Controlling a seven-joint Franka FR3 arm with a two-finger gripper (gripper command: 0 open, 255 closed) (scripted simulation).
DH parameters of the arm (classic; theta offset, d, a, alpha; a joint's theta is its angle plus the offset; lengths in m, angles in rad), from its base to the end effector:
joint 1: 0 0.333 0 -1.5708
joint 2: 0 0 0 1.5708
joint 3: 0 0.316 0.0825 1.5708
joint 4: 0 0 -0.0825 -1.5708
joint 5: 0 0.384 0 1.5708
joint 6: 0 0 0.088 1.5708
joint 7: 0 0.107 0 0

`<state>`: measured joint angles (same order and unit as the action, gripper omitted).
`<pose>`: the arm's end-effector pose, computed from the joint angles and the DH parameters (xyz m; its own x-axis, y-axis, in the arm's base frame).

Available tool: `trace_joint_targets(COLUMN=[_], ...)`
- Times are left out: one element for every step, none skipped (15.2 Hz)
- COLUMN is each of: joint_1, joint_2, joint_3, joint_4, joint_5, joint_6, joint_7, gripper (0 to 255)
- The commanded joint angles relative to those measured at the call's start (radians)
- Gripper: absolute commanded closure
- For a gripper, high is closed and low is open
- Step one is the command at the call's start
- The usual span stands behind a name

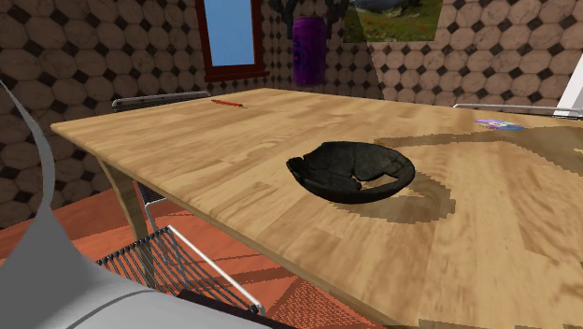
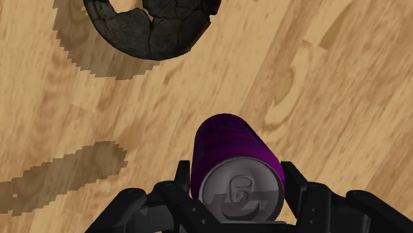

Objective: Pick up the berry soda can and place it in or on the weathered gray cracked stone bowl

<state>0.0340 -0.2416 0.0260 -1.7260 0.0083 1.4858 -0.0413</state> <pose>0.4671 0.0307 0.6680 0.9949 0.1011 0.0014 0.1011 -0.9949 -0.0020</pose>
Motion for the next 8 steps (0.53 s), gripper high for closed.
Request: trace_joint_targets(joint_1=[-0.010,-0.015,-0.019,-0.024,-0.028,-0.033,-0.037,-0.042], joint_2=[-0.070,-0.102,-0.134,-0.165,-0.196,-0.226,-0.255,-0.284], joint_3=[-0.018,-0.027,-0.036,-0.045,-0.055,-0.065,-0.074,-0.085], joint_4=[-0.063,-0.089,-0.115,-0.139,-0.162,-0.183,-0.203,-0.222], joint_5=[-0.003,-0.006,-0.009,-0.013,-0.018,-0.023,-0.029,-0.035], joint_6=[-0.008,-0.013,-0.019,-0.027,-0.034,-0.043,-0.053,-0.063], joint_7=[-0.029,-0.042,-0.055,-0.069,-0.082,-0.096,-0.109,-0.123], gripper=[255,255,255,255,255,255,255,255])
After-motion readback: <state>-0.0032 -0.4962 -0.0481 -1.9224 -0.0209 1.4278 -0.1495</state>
